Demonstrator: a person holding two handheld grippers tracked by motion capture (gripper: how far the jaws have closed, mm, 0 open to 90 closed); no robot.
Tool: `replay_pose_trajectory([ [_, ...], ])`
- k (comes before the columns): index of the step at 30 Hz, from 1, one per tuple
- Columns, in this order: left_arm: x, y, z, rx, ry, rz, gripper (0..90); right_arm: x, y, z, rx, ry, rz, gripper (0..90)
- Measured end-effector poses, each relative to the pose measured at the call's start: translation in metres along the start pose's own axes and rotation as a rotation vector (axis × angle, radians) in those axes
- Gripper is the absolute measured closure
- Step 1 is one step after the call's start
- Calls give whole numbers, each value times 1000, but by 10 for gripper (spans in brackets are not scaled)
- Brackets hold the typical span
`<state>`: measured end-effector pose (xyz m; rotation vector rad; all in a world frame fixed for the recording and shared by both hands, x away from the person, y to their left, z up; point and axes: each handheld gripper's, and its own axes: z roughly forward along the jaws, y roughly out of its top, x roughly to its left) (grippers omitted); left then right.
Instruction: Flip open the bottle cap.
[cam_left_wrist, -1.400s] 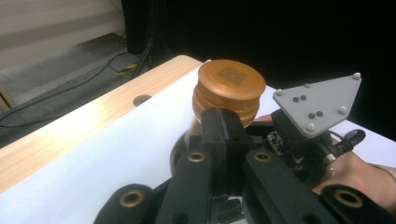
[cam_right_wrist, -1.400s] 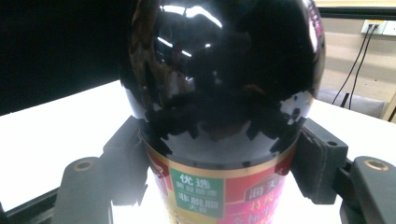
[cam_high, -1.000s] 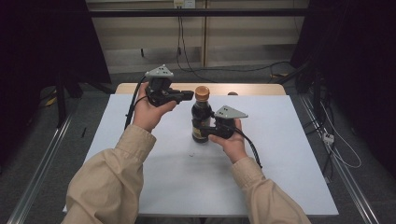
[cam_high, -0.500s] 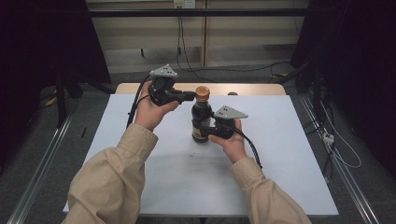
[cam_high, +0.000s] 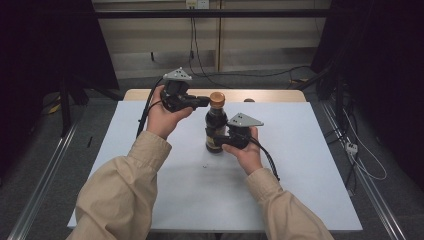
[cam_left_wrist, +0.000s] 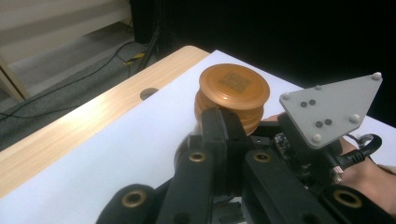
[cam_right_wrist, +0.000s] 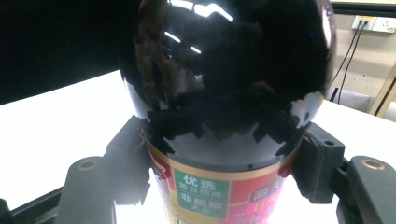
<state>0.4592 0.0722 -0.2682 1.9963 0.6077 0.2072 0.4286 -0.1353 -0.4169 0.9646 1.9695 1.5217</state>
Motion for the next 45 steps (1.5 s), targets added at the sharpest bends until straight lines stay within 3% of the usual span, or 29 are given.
replay_pose_trajectory([
  [5, 0, 0, 2, -8, 9, -35, 900, 0, 0, 1, -2, -3, 6, 320],
  [17, -4, 3, 2, 10, 29, -54, 900, 0, -1, 0, 1, -12, 16, 321],
  [34, -9, 6, 3, 20, 45, -46, 900, -2, 0, 0, 13, -5, 23, 320],
  [36, -10, 8, 4, 10, 26, -50, 900, -3, 0, -1, 12, -6, 34, 321],
  [38, -12, 14, -2, -91, -37, -82, 900, -4, -1, 0, 6, -5, 41, 321],
  [40, -21, 34, -10, -111, -13, -28, 900, 3, 1, 3, 18, -9, 1, 320],
  [42, -32, 49, -11, -81, 17, 7, 900, 9, 3, 7, 22, -21, -28, 317],
  [45, -35, 53, -12, -57, 34, 20, 900, 12, 6, 9, 43, -23, -53, 316],
])
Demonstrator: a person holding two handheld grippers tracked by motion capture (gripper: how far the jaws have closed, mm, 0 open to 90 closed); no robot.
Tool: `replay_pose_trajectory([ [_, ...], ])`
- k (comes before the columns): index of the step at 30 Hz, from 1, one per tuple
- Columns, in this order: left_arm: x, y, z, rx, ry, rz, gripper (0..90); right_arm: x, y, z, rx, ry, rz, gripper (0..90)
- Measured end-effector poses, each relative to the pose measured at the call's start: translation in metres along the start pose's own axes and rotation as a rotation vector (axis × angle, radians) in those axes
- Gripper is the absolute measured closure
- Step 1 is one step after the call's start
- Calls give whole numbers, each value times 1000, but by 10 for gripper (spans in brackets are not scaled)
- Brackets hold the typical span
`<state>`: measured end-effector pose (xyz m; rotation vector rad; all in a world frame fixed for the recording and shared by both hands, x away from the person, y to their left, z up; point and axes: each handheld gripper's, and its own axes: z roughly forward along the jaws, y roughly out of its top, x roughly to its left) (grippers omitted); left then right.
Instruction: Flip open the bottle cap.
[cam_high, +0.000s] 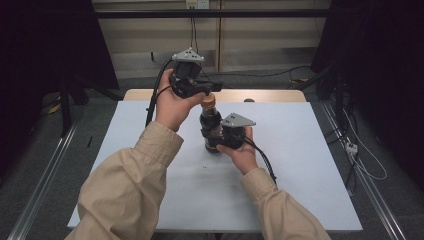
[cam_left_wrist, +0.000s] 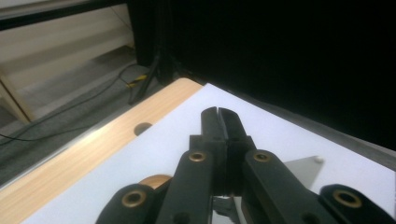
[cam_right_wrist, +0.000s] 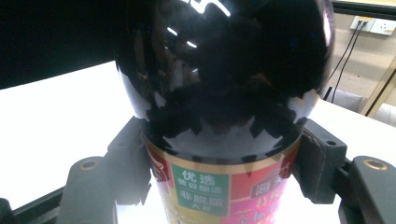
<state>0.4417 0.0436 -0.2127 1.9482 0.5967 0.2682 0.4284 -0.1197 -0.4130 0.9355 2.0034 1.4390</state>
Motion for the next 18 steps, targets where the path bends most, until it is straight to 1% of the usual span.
replay_pose_trajectory([
  [2, 4, -3, -2, 17, -6, -9, 900, -2, -2, -1, -7, 3, 12, 316],
  [3, 5, -5, -3, 33, 4, 0, 900, -3, -2, -2, -6, 5, 19, 315],
  [4, 6, -7, -3, 33, -4, 4, 900, -4, -3, -2, -9, 6, 22, 315],
  [6, 6, -9, -5, 37, -8, 11, 900, -5, -3, -3, -12, 10, 27, 314],
  [7, 6, -9, -5, 27, -23, 23, 900, -5, -4, -3, -12, 11, 33, 314],
  [9, 5, -9, -7, 32, -20, 29, 900, -7, -5, -3, -18, 16, 43, 314],
  [10, 6, -10, -7, 26, -25, 23, 900, -8, -5, -3, -22, 17, 47, 313],
  [12, 6, -12, -8, 31, -31, 25, 900, -9, -6, -4, -27, 18, 53, 313],
  [13, 6, -14, -8, 38, -31, 25, 900, -9, -6, -4, -26, 18, 54, 313],
  [15, 7, -16, -9, 30, -32, 23, 900, -10, -6, -5, -22, 19, 54, 312],
  [18, 10, -20, -10, 39, -31, 18, 900, -9, -6, -4, -25, 17, 54, 312],
])
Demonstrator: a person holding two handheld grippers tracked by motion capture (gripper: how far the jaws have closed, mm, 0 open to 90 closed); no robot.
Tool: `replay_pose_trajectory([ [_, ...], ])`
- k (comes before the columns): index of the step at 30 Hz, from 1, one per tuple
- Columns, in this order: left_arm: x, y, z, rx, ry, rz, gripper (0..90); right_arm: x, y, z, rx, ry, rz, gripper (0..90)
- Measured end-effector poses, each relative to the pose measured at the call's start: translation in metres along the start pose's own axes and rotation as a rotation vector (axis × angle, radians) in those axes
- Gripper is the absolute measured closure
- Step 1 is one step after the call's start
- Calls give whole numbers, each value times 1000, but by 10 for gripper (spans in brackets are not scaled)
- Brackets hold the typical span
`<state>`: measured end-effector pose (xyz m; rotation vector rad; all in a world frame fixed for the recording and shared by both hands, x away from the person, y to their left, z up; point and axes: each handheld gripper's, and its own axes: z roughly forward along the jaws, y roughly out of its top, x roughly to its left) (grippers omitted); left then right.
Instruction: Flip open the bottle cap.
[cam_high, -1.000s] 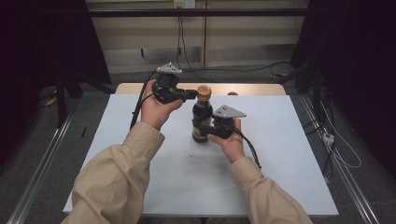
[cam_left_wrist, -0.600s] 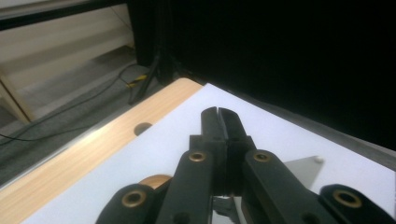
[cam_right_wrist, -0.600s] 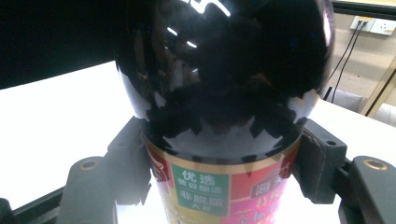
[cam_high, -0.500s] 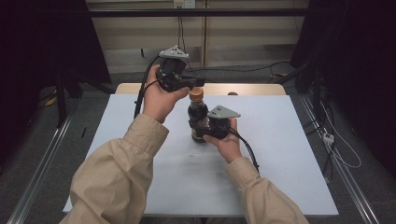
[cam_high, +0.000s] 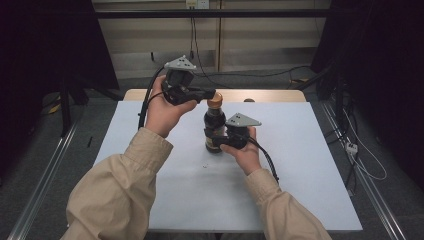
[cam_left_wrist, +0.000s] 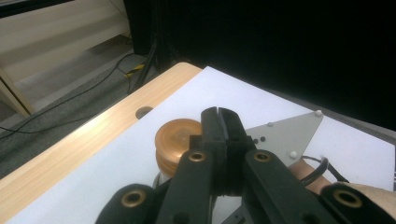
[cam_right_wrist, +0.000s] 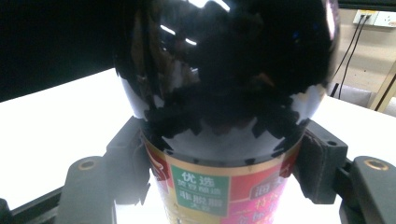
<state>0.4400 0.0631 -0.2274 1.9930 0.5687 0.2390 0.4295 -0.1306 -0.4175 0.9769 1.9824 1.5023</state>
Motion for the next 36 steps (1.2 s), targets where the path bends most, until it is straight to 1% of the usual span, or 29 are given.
replay_pose_trajectory([
  [3, 6, -6, 1, 1, -3, -26, 900, -1, 0, 0, 4, 3, 5, 311],
  [5, 9, -9, 1, 9, 1, -30, 900, -1, 0, -1, 2, 3, 6, 310],
  [6, 11, -11, 1, 6, -6, -36, 900, -1, 0, 0, 1, 2, 7, 310],
  [8, 13, -13, 2, 15, -1, -40, 900, -1, 0, 0, 1, 4, 8, 309],
  [10, 15, -15, 3, 14, -9, -49, 900, -1, -1, 0, -1, 2, 13, 309],
  [11, 16, -16, 3, 19, -4, -44, 900, -1, -1, 0, -3, 5, 13, 309],
  [12, 16, -17, 3, 17, -6, -49, 900, -1, -2, 0, -6, 4, 14, 309],
  [17, 18, -21, 2, 24, -9, -44, 900, -2, -2, 0, -7, 6, 17, 307],
  [20, 20, -23, 2, 37, -2, -47, 900, -2, -3, 0, -9, 7, 18, 307],
  [23, 22, -27, 2, 38, 1, -54, 900, -2, -3, 0, -9, 7, 19, 307],
  [24, 23, -28, 2, 39, 4, -49, 900, -2, -3, 0, -10, 8, 17, 307],
  [30, 26, -31, 2, 40, 3, -57, 900, -2, -3, 0, -4, 9, 16, 306],
  [32, 26, -32, 3, 52, 1, -54, 900, -2, -3, 0, 1, 9, 12, 306],
  [33, 25, -32, 4, 51, 4, -56, 900, -2, -4, 0, 1, 11, 12, 305],
  [34, 25, -33, 5, 55, -1, -59, 900, -2, -4, 1, 2, 11, 11, 303],
  [35, 25, -34, 6, 57, 0, -57, 900, -2, -5, 1, 7, 10, 13, 301],
  [36, 26, -34, 6, 58, -2, -57, 900, -3, -7, 2, 17, 16, 33, 298],
])
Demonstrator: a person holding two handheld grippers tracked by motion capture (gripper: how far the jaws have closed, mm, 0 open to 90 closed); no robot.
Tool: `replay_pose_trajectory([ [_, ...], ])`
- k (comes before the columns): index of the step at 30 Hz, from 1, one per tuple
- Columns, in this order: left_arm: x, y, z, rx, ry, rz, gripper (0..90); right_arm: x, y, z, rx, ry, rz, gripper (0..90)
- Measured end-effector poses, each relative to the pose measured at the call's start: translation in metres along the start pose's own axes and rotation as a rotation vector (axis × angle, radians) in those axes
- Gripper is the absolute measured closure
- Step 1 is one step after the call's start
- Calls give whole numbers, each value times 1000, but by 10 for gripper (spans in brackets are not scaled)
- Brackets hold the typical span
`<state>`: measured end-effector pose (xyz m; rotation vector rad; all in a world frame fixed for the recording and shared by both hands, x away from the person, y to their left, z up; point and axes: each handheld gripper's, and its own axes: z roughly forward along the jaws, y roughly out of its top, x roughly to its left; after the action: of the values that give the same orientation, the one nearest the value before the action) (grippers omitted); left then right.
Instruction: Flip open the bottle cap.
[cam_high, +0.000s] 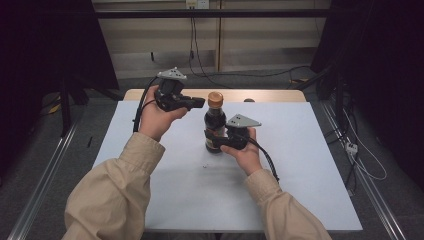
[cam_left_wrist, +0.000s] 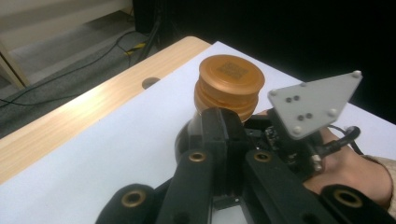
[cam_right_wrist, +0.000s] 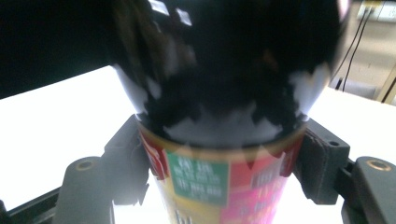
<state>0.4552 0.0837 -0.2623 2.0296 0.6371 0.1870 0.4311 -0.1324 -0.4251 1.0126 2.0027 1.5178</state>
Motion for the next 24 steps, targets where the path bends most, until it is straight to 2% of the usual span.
replay_pose_trajectory([
  [1, 0, 0, 1, -2, 0, 1, 900, -1, -2, 1, -5, 12, 29, 295],
  [2, 0, -1, 1, -1, 0, -2, 900, -1, -4, 1, -15, 6, 32, 298],
  [6, 2, -2, 2, 2, -3, -2, 900, 4, -7, 2, -44, -21, 8, 303],
  [10, 3, -3, 3, 0, -5, -5, 900, 0, -6, 0, -31, -15, 17, 304],
  [13, 3, -4, 4, -1, -8, -6, 900, 2, -5, 0, -24, -18, 1, 301],
  [24, 2, 0, 11, 4, -15, 0, 900, 1, -2, 0, -2, -17, -1, 302],
])
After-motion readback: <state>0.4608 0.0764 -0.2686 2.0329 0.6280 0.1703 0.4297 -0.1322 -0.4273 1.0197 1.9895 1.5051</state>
